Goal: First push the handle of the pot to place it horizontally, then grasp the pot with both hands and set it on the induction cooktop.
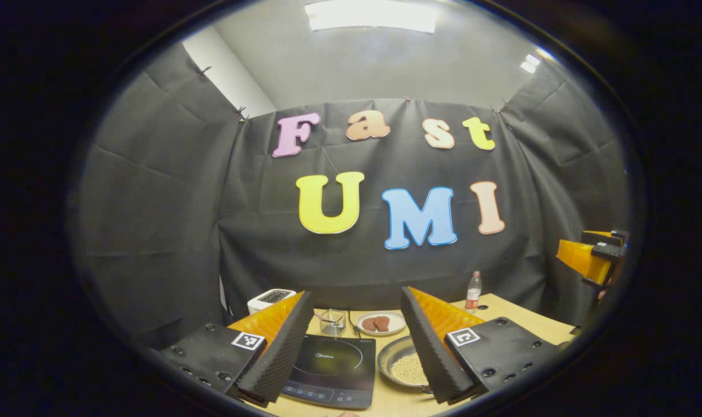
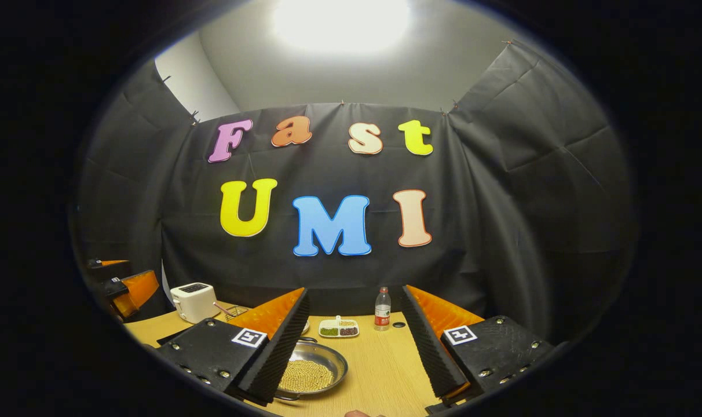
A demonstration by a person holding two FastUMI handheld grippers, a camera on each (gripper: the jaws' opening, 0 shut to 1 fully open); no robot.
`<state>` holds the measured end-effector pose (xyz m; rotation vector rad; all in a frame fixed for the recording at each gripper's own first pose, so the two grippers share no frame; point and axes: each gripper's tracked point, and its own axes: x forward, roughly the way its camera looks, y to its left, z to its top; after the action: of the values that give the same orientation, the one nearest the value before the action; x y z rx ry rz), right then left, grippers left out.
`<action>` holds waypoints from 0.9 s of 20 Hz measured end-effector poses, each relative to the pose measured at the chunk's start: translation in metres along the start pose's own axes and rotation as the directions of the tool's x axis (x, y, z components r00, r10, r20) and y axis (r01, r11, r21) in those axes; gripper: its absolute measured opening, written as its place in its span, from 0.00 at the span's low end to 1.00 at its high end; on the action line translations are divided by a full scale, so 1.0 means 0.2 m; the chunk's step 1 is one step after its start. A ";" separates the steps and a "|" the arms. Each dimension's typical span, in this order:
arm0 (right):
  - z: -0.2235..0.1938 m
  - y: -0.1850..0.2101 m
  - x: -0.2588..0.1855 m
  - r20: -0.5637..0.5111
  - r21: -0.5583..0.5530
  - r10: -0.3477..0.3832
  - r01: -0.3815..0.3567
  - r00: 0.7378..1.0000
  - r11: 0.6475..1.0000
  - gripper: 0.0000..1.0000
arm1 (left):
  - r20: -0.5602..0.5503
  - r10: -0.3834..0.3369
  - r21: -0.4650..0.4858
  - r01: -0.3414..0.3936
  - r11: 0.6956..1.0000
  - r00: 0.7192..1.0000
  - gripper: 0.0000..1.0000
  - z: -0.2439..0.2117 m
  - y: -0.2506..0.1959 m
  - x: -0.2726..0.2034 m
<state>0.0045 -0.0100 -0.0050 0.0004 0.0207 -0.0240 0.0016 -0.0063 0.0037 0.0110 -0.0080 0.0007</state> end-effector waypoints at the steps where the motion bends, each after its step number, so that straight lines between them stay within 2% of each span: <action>1: 0.01 0.00 0.00 0.003 0.000 -0.002 0.002 1.000 1.000 0.95 | 0.001 0.000 0.001 0.000 1.000 1.000 1.00 0.00 0.00 0.00; 8: 0.02 0.00 0.00 0.013 -0.021 -0.007 0.007 1.000 1.000 0.95 | 0.002 0.008 0.009 -0.008 1.000 1.000 1.00 0.00 0.01 0.01; 10: 0.03 0.00 0.01 0.016 -0.021 -0.004 0.005 1.000 1.000 0.88 | 0.001 0.009 0.009 -0.010 1.000 1.000 1.00 0.00 0.00 0.00; 12: 0.03 -0.01 0.01 0.022 -0.027 -0.014 0.015 1.000 1.000 0.86 | 0.001 0.012 0.010 -0.012 1.000 1.000 1.00 0.00 0.00 0.00; 13: 0.03 -0.02 0.01 0.021 -0.033 -0.016 0.017 1.000 0.999 0.67 | 0.000 0.014 0.012 -0.014 1.000 1.000 1.00 0.00 0.00 0.00; 16: 0.02 -0.03 0.01 0.017 -0.052 -0.035 0.036 0.999 0.998 0.71 | 0.001 0.016 0.013 -0.016 1.000 1.000 1.00 0.01 -0.01 0.00; 17: 0.03 -0.03 0.01 0.012 -0.048 -0.032 0.033 0.999 0.998 0.39 | 0.001 0.017 0.016 -0.017 1.000 1.000 1.00 0.00 -0.01 0.00; 18: 0.00 -0.03 0.02 0.003 -0.049 -0.032 0.032 0.999 0.998 0.37 | 0.001 0.019 0.018 -0.019 1.000 1.000 1.00 0.01 0.00 -0.01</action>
<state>0.0074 -0.0165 -0.0056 -0.0491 0.0192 -0.0555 -0.0009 -0.0073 0.0047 0.0294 -0.0091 0.0200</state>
